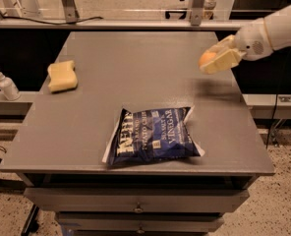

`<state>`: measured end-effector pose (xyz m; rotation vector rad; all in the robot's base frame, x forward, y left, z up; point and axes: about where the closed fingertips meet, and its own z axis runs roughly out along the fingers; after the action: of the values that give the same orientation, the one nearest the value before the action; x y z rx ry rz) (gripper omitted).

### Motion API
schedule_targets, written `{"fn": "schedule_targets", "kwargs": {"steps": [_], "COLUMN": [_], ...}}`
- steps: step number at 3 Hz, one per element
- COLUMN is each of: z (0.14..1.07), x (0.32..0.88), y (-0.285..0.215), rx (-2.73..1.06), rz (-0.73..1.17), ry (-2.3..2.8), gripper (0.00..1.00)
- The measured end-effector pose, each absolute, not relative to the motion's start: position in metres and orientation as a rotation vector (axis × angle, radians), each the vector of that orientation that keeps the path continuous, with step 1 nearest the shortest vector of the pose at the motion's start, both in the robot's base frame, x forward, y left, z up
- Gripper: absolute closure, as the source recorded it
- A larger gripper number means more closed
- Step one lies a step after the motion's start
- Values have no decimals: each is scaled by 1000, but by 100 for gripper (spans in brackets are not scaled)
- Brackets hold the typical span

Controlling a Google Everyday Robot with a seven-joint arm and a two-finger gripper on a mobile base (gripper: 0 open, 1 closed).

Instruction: Move orange near blue chip bag

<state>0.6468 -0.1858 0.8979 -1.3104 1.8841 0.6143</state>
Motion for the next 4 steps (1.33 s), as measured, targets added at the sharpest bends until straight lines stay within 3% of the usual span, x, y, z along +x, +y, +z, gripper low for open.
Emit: {"fn": "schedule_targets", "kwargs": {"steps": [2, 4], "z": [888, 864], "x": [568, 493], "y": [-210, -186], "rx": [-1370, -1444], "rz": [744, 863], "ry": [1836, 1767], "gripper": [100, 100]}}
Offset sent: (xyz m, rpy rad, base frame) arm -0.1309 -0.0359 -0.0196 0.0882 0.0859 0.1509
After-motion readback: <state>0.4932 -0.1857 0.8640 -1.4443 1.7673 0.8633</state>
